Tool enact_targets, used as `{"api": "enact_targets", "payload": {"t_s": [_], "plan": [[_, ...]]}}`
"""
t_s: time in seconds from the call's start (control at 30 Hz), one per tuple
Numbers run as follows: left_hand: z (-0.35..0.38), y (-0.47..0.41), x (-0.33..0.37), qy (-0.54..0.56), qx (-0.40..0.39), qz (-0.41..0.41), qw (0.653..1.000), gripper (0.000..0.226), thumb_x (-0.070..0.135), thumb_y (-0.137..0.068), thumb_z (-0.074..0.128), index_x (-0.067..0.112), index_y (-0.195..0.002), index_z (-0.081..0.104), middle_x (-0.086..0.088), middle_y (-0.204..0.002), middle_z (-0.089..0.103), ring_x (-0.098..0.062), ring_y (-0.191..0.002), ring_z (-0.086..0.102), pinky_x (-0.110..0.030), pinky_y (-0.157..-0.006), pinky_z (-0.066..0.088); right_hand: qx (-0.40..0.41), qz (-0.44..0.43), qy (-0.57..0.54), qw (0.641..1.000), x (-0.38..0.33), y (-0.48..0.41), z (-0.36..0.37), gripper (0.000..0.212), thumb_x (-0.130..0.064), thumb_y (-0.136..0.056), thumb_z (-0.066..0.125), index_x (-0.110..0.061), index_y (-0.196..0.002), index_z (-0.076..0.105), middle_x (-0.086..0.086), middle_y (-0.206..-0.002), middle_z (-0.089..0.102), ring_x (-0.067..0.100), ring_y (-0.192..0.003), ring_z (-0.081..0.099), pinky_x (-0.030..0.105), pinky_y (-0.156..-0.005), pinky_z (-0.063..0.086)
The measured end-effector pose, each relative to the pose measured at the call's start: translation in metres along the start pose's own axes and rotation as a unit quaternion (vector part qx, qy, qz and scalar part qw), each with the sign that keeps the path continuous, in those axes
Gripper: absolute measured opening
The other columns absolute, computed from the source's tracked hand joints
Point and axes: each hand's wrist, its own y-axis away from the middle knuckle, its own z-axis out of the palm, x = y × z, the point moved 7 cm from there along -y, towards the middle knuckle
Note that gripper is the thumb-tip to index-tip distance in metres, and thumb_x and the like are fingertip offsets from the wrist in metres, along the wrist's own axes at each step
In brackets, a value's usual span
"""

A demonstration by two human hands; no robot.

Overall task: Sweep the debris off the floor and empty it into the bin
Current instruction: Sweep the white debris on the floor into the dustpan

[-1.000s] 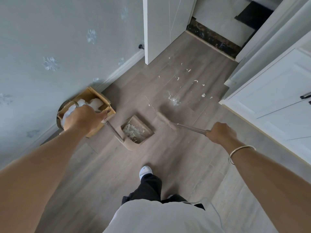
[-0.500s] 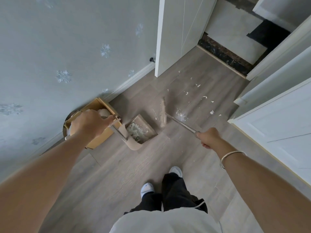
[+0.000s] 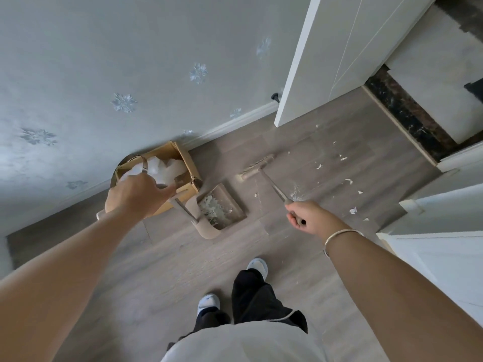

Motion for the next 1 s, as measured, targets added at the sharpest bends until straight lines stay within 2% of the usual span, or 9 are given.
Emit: {"api": "enact_targets", "payload": {"t_s": [0.07,0.17,0.23,0.33,0.4,0.57,0.7,0.87,1.0], "plan": [[0.002,-0.001,0.007,-0.009,-0.002,0.001,1.0,0.06,0.059,-0.086,0.051,0.01,-0.053,0.058,-0.005,-0.057,0.059,-0.02,-0.054,0.054,-0.026,-0.051,0.037,-0.016,0.006,-0.019,1.0,-0.009,-0.006,0.003,0.013,-0.013,-0.095,0.058,-0.007,-0.084,0.054,0.008,-0.064,0.05,0.008,-0.036,0.047,0.011,-0.031,0.037],[0.002,-0.004,0.018,-0.021,-0.005,0.012,1.0,0.063,0.061,-0.087,0.05,0.01,-0.052,0.055,-0.004,-0.054,0.057,-0.02,-0.053,0.055,-0.026,-0.051,0.039,-0.037,0.014,-0.016,0.999,-0.019,-0.013,0.007,0.016,-0.015,-0.094,0.061,-0.008,-0.082,0.053,0.007,-0.07,0.052,0.011,-0.054,0.049,0.012,-0.032,0.041],[0.002,-0.006,0.023,-0.023,-0.011,0.016,1.0,0.065,0.063,-0.087,0.049,0.01,-0.05,0.054,-0.004,-0.053,0.056,-0.021,-0.052,0.056,-0.027,-0.052,0.042,-0.041,0.026,-0.001,0.999,-0.024,-0.017,0.006,0.016,-0.018,-0.095,0.059,-0.008,-0.085,0.054,0.009,-0.073,0.054,0.012,-0.055,0.05,0.012,-0.033,0.042],[0.002,-0.01,0.027,-0.032,-0.012,0.019,0.999,0.066,0.063,-0.086,0.051,0.008,-0.051,0.056,-0.003,-0.054,0.055,-0.021,-0.052,0.057,-0.027,-0.051,0.041,-0.052,0.057,0.073,0.994,-0.025,-0.021,0.009,0.016,-0.022,-0.1,0.047,-0.01,-0.101,0.057,0.012,-0.071,0.052,0.016,-0.053,0.046,0.015,-0.034,0.039],[0.003,-0.012,0.03,-0.035,-0.012,0.019,0.999,0.065,0.061,-0.086,0.054,0.007,-0.052,0.059,-0.003,-0.056,0.055,-0.021,-0.051,0.057,-0.026,-0.049,0.039,-0.037,0.077,0.128,0.988,-0.021,-0.027,0.005,0.021,-0.023,-0.099,0.046,-0.008,-0.109,0.057,0.012,-0.067,0.051,0.017,-0.051,0.046,0.013,-0.032,0.034],[0.002,-0.017,0.034,-0.031,-0.016,0.021,0.999,0.062,0.057,-0.086,0.055,0.008,-0.049,0.054,-0.007,-0.054,0.058,-0.023,-0.051,0.056,-0.025,-0.048,0.037,0.001,0.142,0.146,0.979,-0.001,-0.026,-0.016,0.027,-0.028,-0.096,0.051,-0.006,-0.082,0.052,0.008,-0.064,0.053,0.014,-0.044,0.042,0.007,-0.029,0.03],[0.003,-0.026,0.036,-0.04,-0.018,0.038,0.998,0.059,0.056,-0.086,0.056,0.007,-0.053,0.061,-0.009,-0.056,0.063,-0.024,-0.054,0.06,-0.025,-0.049,0.04,0.025,0.144,0.145,0.979,0.018,-0.018,-0.028,0.028,-0.027,-0.095,0.049,-0.006,-0.076,0.051,0.007,-0.064,0.051,0.012,-0.017,0.037,0.007,-0.029,0.028],[0.001,-0.038,0.04,-0.041,-0.018,0.079,0.996,0.055,0.058,-0.083,0.056,0.01,-0.057,0.058,-0.007,-0.059,0.062,-0.023,-0.057,0.058,-0.027,-0.052,0.04,0.06,0.161,0.149,0.974,0.06,-0.005,-0.032,0.036,-0.034,-0.094,0.048,-0.01,-0.067,0.047,0.003,-0.051,0.044,0.01,-0.031,0.033,0.009,-0.034,0.027],[-0.004,-0.043,0.042,-0.064,-0.019,0.138,0.988,0.062,0.067,-0.082,0.05,0.012,-0.058,0.064,-0.004,-0.055,0.061,-0.022,-0.054,0.057,-0.028,-0.052,0.041,0.079,0.169,0.135,0.973,0.096,0.013,-0.025,0.04,-0.034,-0.094,0.046,-0.007,-0.064,0.05,0.006,-0.055,0.045,0.012,-0.038,0.035,0.016,-0.039,0.028]]}}
